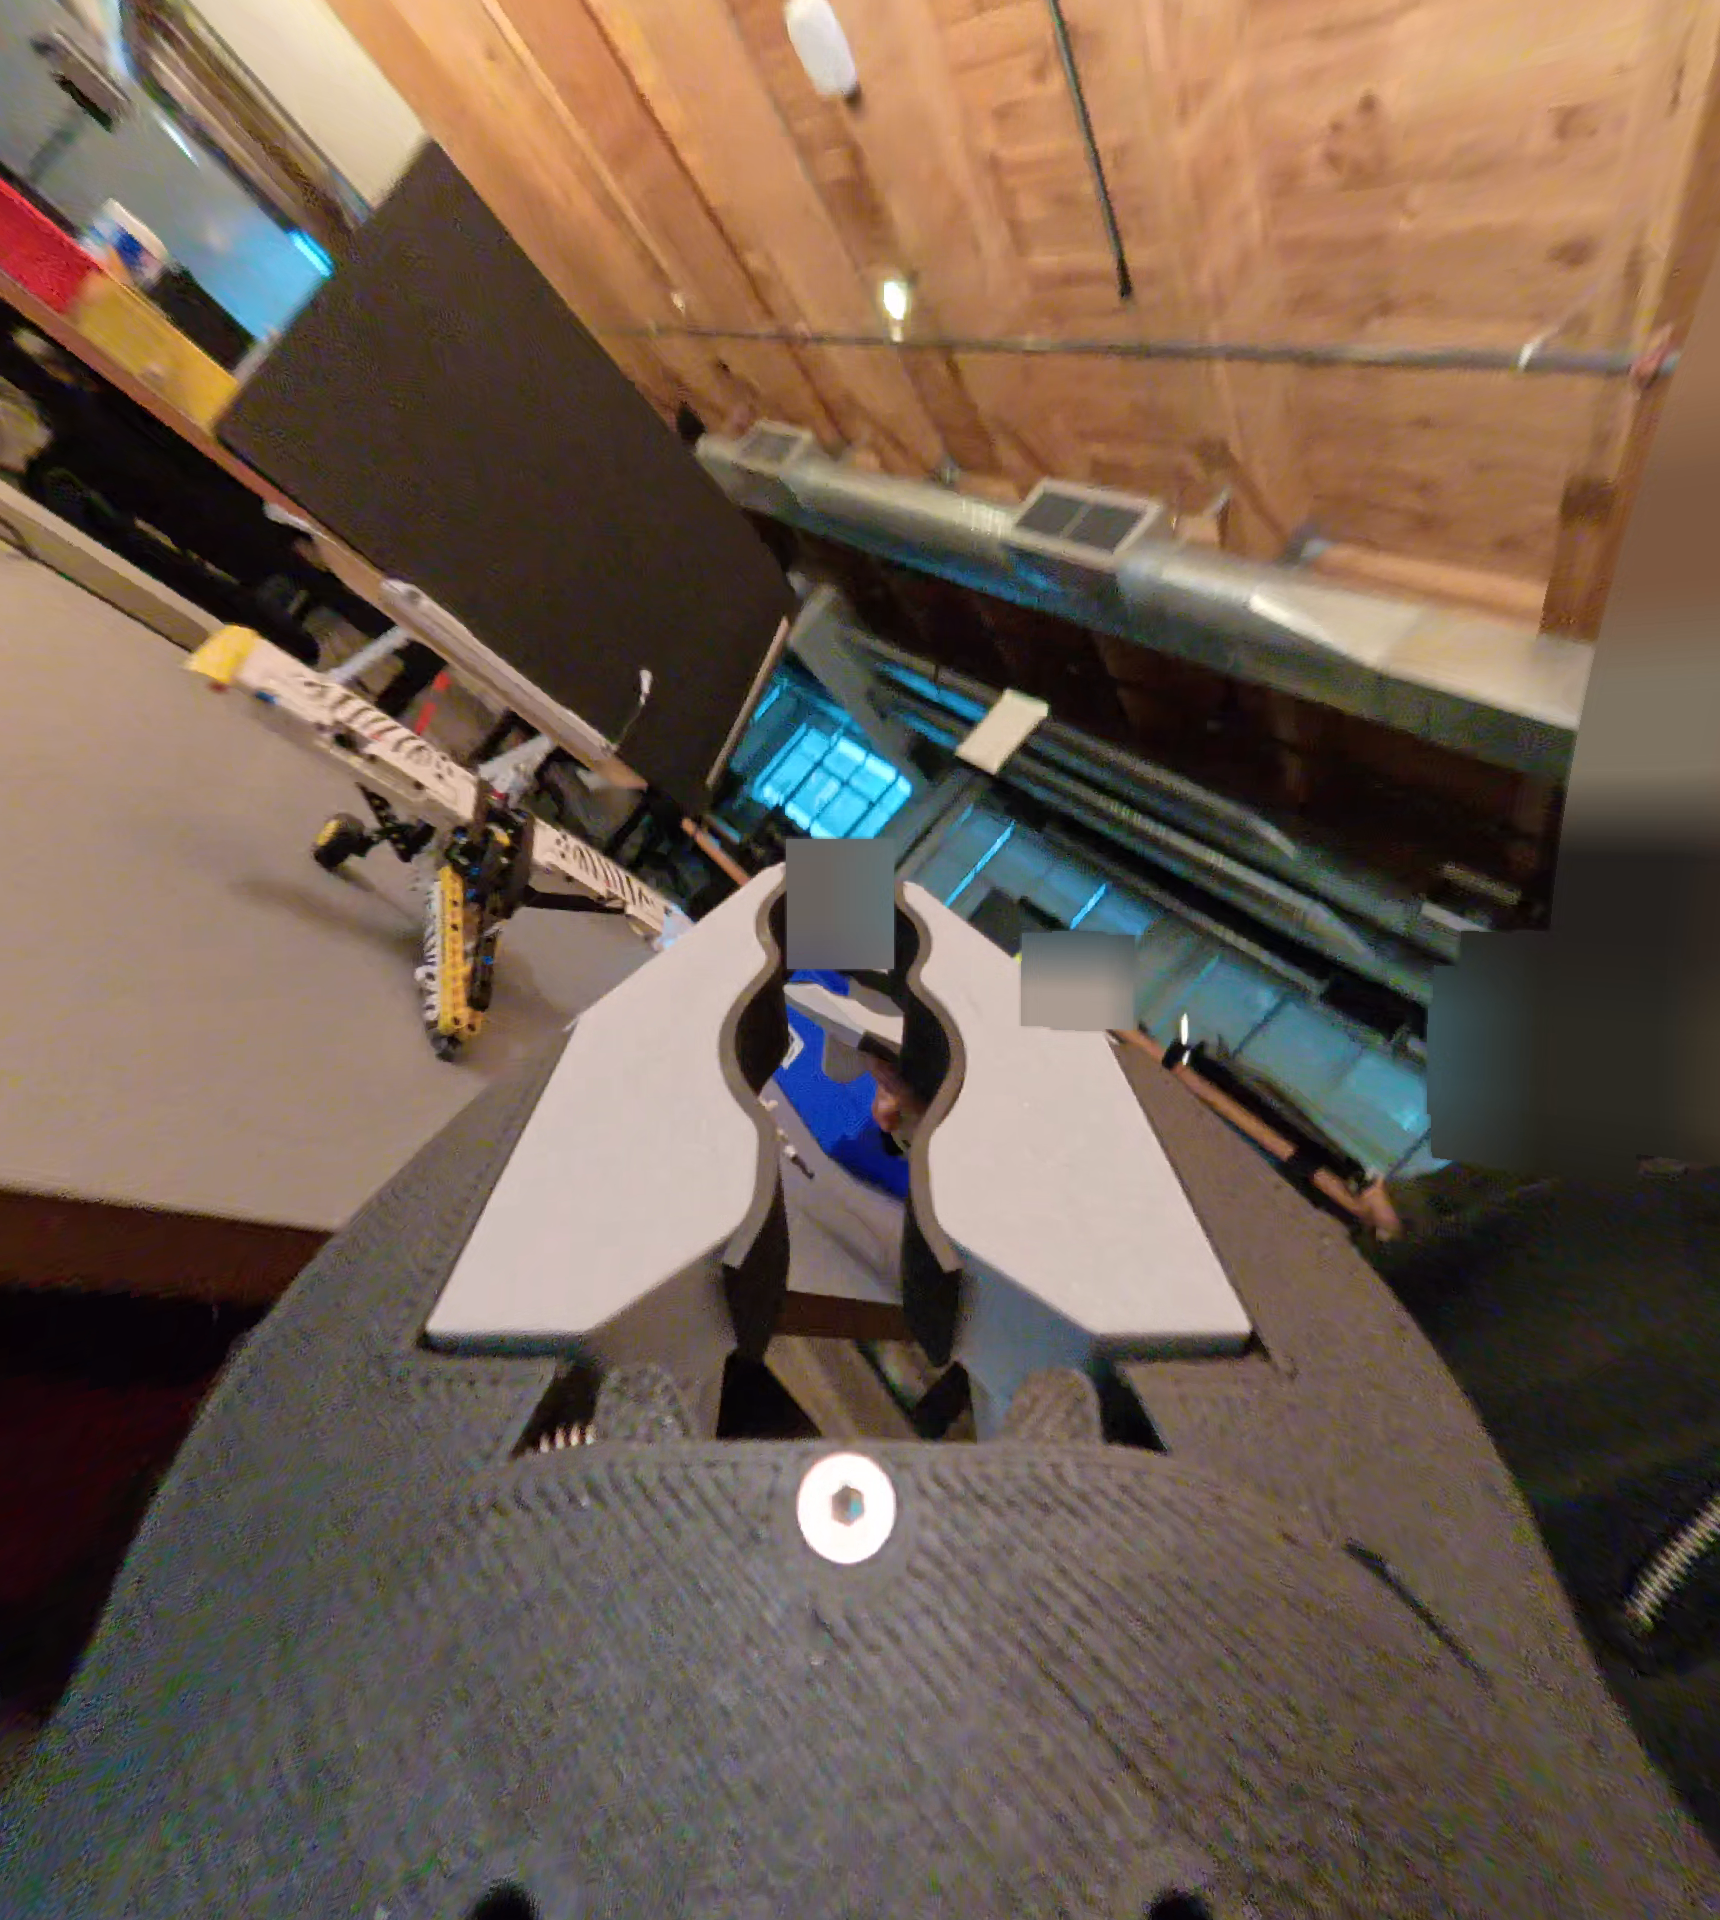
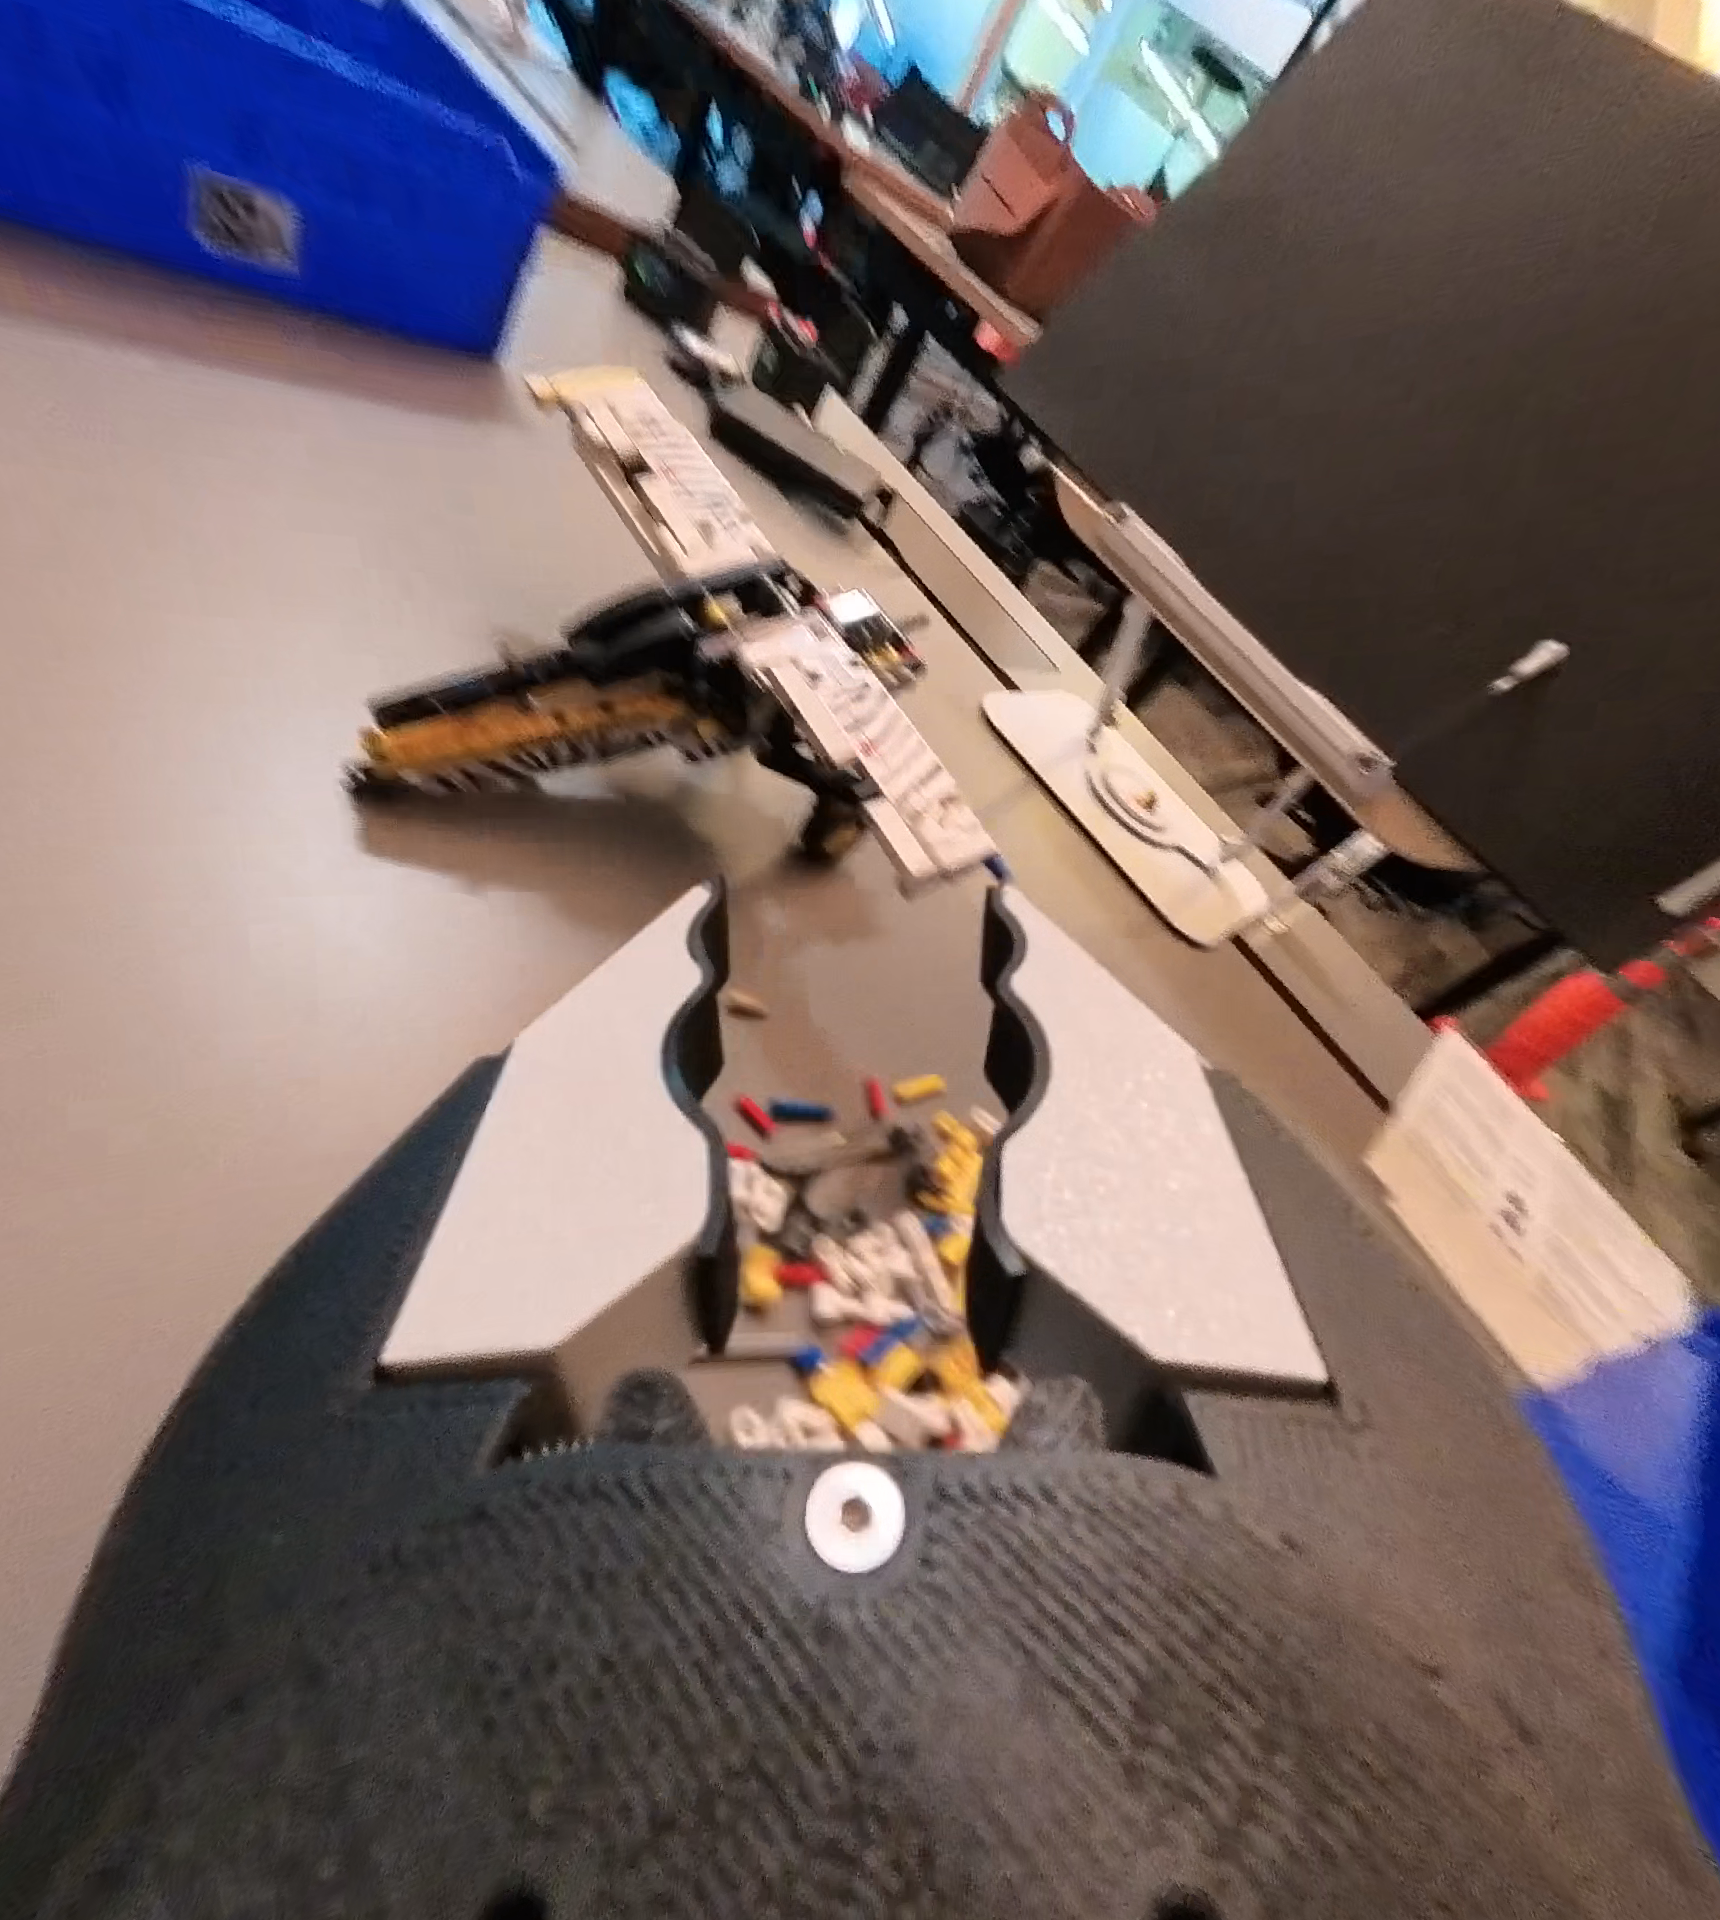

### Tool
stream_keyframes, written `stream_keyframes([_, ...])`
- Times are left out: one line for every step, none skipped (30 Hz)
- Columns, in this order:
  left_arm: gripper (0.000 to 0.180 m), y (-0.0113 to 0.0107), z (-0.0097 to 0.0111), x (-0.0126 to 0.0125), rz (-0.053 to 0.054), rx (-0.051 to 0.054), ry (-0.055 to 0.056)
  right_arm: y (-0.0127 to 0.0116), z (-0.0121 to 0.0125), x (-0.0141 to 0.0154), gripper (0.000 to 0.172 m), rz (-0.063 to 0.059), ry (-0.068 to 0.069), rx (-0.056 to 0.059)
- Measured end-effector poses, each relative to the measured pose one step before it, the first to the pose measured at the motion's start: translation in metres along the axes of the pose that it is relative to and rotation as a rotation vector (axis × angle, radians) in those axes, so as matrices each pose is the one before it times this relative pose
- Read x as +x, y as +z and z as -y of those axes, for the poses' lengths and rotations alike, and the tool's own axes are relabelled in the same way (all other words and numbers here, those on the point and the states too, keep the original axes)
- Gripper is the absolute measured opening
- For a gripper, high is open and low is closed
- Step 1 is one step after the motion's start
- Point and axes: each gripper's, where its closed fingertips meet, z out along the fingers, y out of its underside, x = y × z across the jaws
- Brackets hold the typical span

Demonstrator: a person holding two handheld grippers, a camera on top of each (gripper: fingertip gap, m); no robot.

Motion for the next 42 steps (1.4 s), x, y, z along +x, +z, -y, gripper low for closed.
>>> stream_keyframes([0.011, 0.01352, -0.00463, 0.00448, 0.0022, -0.0446, 0.0358, 0.00156, 0.00680, -0.00819, 0.048, 0.0261, 0.0395, 0.0463])
stream_keyframes([0.011, 0.01319, -0.00572, 0.00273, 0.0104, -0.0440, 0.0497, 0.00002, 0.00490, -0.00952, 0.047, 0.0274, 0.0463, 0.0458])
stream_keyframes([0.011, 0.01324, -0.00576, 0.00204, 0.0121, -0.0365, 0.0474, -0.00102, 0.00208, -0.01110, 0.047, 0.0323, 0.0499, 0.0393])
stream_keyframes([0.011, 0.01348, -0.00577, 0.00149, 0.0114, -0.0280, 0.0347, -0.00177, -0.00121, -0.01164, 0.047, 0.0338, 0.0494, 0.0290])
stream_keyframes([0.011, 0.01400, -0.00580, -0.00039, 0.0183, -0.0197, 0.0101, -0.00219, -0.00446, -0.01163, 0.047, 0.0369, 0.0441, 0.0141])
stream_keyframes([0.011, 0.01452, -0.00572, -0.00042, 0.0151, -0.0149, -0.0186, -0.00252, -0.00681, -0.01040, 0.048, 0.0396, 0.0261, -0.0040])
stream_keyframes([0.011, 0.01459, -0.00620, 0.00283, -0.0092, -0.0172, -0.0362, -0.00271, -0.00641, -0.00645, 0.048, 0.0255, 0.0045, -0.0113])
stream_keyframes([0.011, 0.01424, -0.00774, 0.00440, -0.0243, -0.0252, -0.0378, -0.00239, -0.00361, -0.00247, 0.048, 0.0113, -0.0099, -0.0036])
stream_keyframes([0.011, 0.01319, -0.00972, 0.00184, -0.0148, -0.0355, -0.0268, -0.00128, -0.00078, -0.00099, 0.047, 0.0131, -0.0125, 0.0038])
stream_keyframes([0.012, 0.01170, -0.01132, -0.00223, 0.0031, -0.0452, -0.0078, 0.00044, 0.00173, -0.00007, 0.047, 0.0172, -0.0063, 0.0095])
stream_keyframes([0.012, 0.00998, -0.01137, -0.00521, 0.0174, -0.0471, 0.0106, 0.00206, 0.00376, 0.00182, 0.047, 0.0135, 0.0021, 0.0148])
stream_keyframes([0.012, 0.00823, -0.01014, -0.00721, 0.0254, -0.0394, 0.0221, 0.00351, 0.00488, 0.00350, 0.047, 0.0075, 0.0119, 0.0198])
stream_keyframes([0.012, 0.00679, -0.00863, -0.00868, 0.0292, -0.0288, 0.0265, 0.00464, 0.00551, 0.00426, 0.047, 0.0063, 0.0257, 0.0235])
stream_keyframes([0.012, 0.00569, -0.00717, -0.00937, 0.0281, -0.0198, 0.0258, 0.00561, 0.00577, 0.00406, 0.047, 0.0088, 0.0402, 0.0269])
stream_keyframes([0.013, 0.00480, -0.00607, -0.01104, 0.0334, -0.0148, 0.0195, 0.00627, 0.00517, 0.00316, 0.047, 0.0136, 0.0487, 0.0273])
stream_keyframes([0.017, 0.00413, -0.00489, -0.01466, 0.0538, -0.0133, 0.0115, 0.00646, 0.00399, 0.00226, 0.048, 0.0171, 0.0507, 0.0235])
stream_keyframes([0.019, 0.00399, -0.00315, -0.01404, 0.0493, -0.0117, 0.0152, 0.00620, 0.00405, 0.00134, 0.047, 0.0193, 0.0467, 0.0222])
stream_keyframes([0.020, 0.00388, -0.00046, -0.01042, 0.0243, -0.0087, 0.0235, 0.00552, 0.00487, 0.00058, 0.046, 0.0196, 0.0382, 0.0251])
stream_keyframes([0.020, 0.00410, 0.00232, -0.00890, 0.0130, -0.0047, 0.0280, 0.00531, 0.00469, -0.00018, 0.045, 0.0194, 0.0236, 0.0248])
stream_keyframes([0.020, 0.00430, 0.00456, -0.00864, 0.0086, -0.0047, 0.0315, 0.00518, 0.00306, 0.00027, 0.043, 0.0110, 0.0062, 0.0143])
stream_keyframes([0.020, 0.00470, 0.00595, -0.00779, 0.0015, -0.0056, 0.0322, 0.00500, 0.00067, 0.00172, 0.040, -0.0022, -0.0074, -0.0003])
stream_keyframes([0.020, 0.00489, 0.00645, -0.00671, -0.0065, -0.0057, 0.0304, 0.00467, -0.00086, 0.00178, 0.038, -0.0081, -0.0162, -0.0094])
stream_keyframes([0.019, 0.00506, 0.00563, -0.00619, -0.0122, -0.0068, 0.0281, 0.00415, -0.00247, 0.00135, 0.037, -0.0104, -0.0218, -0.0169])
stream_keyframes([0.019, 0.00471, 0.00437, -0.00628, -0.0134, -0.0067, 0.0200, 0.00377, -0.00358, 0.00147, 0.036, -0.0161, -0.0223, -0.0238])
stream_keyframes([0.018, 0.00438, 0.00322, -0.00601, -0.0134, -0.0032, 0.0108, 0.00302, -0.00340, 0.00092, 0.034, -0.0176, -0.0189, -0.0223])
stream_keyframes([0.017, 0.00381, 0.00241, -0.00469, -0.0171, -0.0002, -0.0037, 0.00227, -0.00213, -0.00080, 0.032, -0.0112, -0.0156, -0.0148])
stream_keyframes([0.018, 0.00324, 0.00145, -0.00219, -0.0269, -0.0018, -0.0168, 0.00191, -0.00103, -0.00230, 0.031, -0.0063, -0.0149, -0.0106])
stream_keyframes([0.018, 0.00245, 0.00117, -0.00016, -0.0322, 0.0000, -0.0205, 0.00138, -0.00024, -0.00243, 0.030, -0.0082, -0.0158, -0.0107])
stream_keyframes([0.017, 0.00179, 0.00095, 0.00033, -0.0263, 0.0029, -0.0192, 0.00074, 0.00086, -0.00280, 0.030, -0.0101, -0.0182, -0.0103])
stream_keyframes([0.018, 0.00156, 0.00066, 0.00017, -0.0176, 0.0023, -0.0126, -0.00006, 0.00214, -0.00286, 0.029, -0.0118, -0.0221, -0.0078])
stream_keyframes([0.017, 0.00158, 0.00011, 0.00011, -0.0117, -0.0021, -0.0057, -0.00072, 0.00306, -0.00223, 0.029, -0.0174, -0.0226, -0.0050])
stream_keyframes([0.017, 0.00190, -0.00015, 0.00054, -0.0105, -0.0102, -0.0023, -0.00102, 0.00297, -0.00169, 0.029, -0.0194, -0.0186, -0.0053])
stream_keyframes([0.018, 0.00195, -0.00009, 0.00124, -0.0131, -0.0161, 0.0028, -0.00112, 0.00242, -0.00191, 0.029, -0.0153, -0.0135, -0.0085])
stream_keyframes([0.017, 0.00183, 0.00060, 0.00065, -0.0079, -0.0146, 0.0097, -0.00156, 0.00285, -0.00223, 0.029, -0.0114, -0.0097, -0.0040])
stream_keyframes([0.017, 0.00185, 0.00054, -0.00168, 0.0069, -0.0169, 0.0113, -0.00172, 0.00353, -0.00237, 0.029, -0.0088, -0.0095, 0.0058])
stream_keyframes([0.017, 0.00212, 0.00008, -0.00148, 0.0043, -0.0212, 0.0148, -0.00193, 0.00333, -0.00216, 0.029, -0.0095, -0.0114, 0.0107])
stream_keyframes([0.017, 0.00251, -0.00087, -0.00064, -0.0051, -0.0236, 0.0190, -0.00165, 0.00213, -0.00129, 0.029, -0.0127, -0.0128, 0.0106])
stream_keyframes([0.017, 0.00242, -0.00145, -0.00062, -0.0064, -0.0216, 0.0172, -0.00094, 0.00030, -0.00066, 0.029, -0.0143, -0.0094, 0.0073])
stream_keyframes([0.017, 0.00231, -0.00160, -0.00031, -0.0079, -0.0119, 0.0165, -0.00044, -0.00157, -0.00082, 0.028, -0.0115, -0.0013, 0.0029])
stream_keyframes([0.017, 0.00214, -0.00197, -0.00035, -0.0088, -0.0031, 0.0172, 0.00025, -0.00270, -0.00139, 0.028, -0.0066, 0.0080, 0.0019])
stream_keyframes([0.017, 0.00178, -0.00340, -0.00087, -0.0054, -0.0043, 0.0089, 0.00054, -0.00306, -0.00154, 0.028, -0.0038, 0.0146, 0.0027])
stream_keyframes([0.017, 0.00131, -0.00385, -0.00033, -0.0071, -0.0034, 0.0039, 0.00069, -0.00303, -0.00130, 0.028, -0.0033, 0.0165, 0.0051])
